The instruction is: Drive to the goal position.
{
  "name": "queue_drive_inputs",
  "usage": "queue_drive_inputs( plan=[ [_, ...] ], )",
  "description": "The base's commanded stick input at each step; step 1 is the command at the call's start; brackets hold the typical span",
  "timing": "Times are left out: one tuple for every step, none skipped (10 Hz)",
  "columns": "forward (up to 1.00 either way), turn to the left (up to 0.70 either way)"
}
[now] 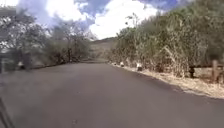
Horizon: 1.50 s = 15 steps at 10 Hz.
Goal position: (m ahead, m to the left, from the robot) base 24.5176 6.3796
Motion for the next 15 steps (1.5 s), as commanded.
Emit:
queue_drive_inputs(
  plan=[
    [0.70, 0.00],
    [0.70, 0.00],
    [0.70, 0.00],
    [0.70, 0.00],
    [0.70, 0.00],
    [0.70, 0.01],
    [0.70, 0.01],
    [0.70, 0.02],
    [0.70, 0.02],
    [0.70, 0.02],
    [0.70, 0.02],
    [0.70, 0.02],
    [0.70, 0.11],
    [0.70, 0.24],
    [0.70, 0.30]
  ],
)
